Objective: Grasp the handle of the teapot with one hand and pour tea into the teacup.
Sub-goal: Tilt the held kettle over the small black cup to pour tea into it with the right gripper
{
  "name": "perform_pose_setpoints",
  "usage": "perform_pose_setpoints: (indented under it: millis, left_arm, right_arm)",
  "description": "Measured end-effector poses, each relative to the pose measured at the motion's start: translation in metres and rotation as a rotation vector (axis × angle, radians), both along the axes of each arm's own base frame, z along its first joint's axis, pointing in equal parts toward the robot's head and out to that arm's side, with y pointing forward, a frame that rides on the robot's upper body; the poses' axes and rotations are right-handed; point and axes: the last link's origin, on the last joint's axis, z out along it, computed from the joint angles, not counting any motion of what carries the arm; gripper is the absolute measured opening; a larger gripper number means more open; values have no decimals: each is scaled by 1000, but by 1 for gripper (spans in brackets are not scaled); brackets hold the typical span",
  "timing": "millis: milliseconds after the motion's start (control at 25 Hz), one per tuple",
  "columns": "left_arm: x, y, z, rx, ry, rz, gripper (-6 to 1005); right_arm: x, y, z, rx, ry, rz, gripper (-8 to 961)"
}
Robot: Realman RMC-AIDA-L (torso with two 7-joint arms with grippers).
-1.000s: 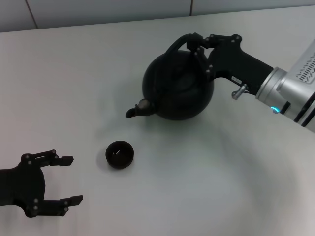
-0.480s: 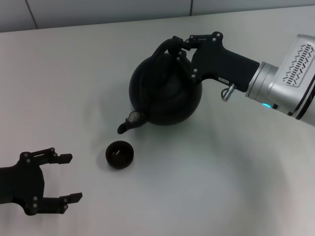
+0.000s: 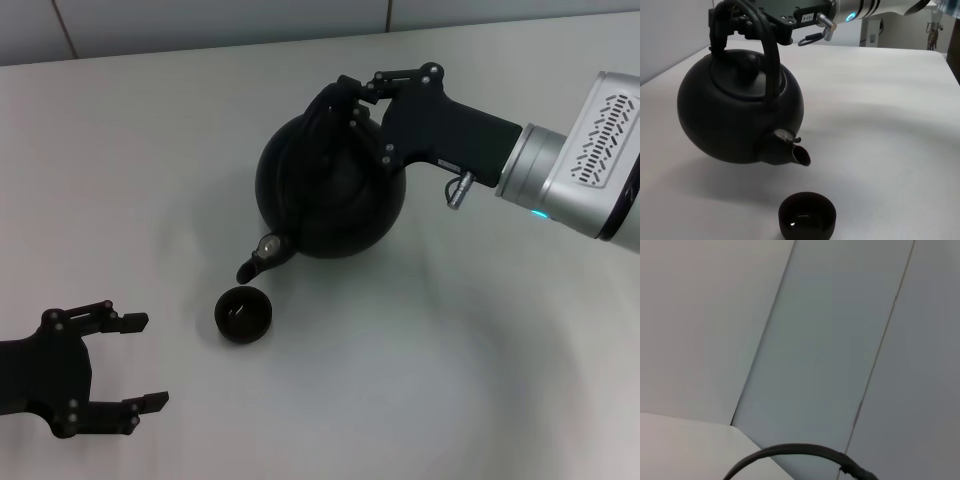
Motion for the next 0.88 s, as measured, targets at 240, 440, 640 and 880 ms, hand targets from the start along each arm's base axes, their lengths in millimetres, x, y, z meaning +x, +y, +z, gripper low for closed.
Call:
perform_pose_setpoints:
  millis: [240, 440, 640, 880]
  left_arm:
    - [0, 0, 0, 1, 0, -1, 863]
    - [0, 0, 0, 1, 1, -1, 863]
    - [-1, 0, 1, 3, 0, 2, 863]
    - [-1, 0, 1, 3, 1, 2, 863]
  right_arm:
    - [-2, 0, 0, 13, -30, 35, 93]
    - [-5, 1, 1, 27, -41, 54, 94]
    - [-7, 1, 0, 28, -63, 79, 95]
    - [-8, 2, 1, 40, -77, 99, 94]
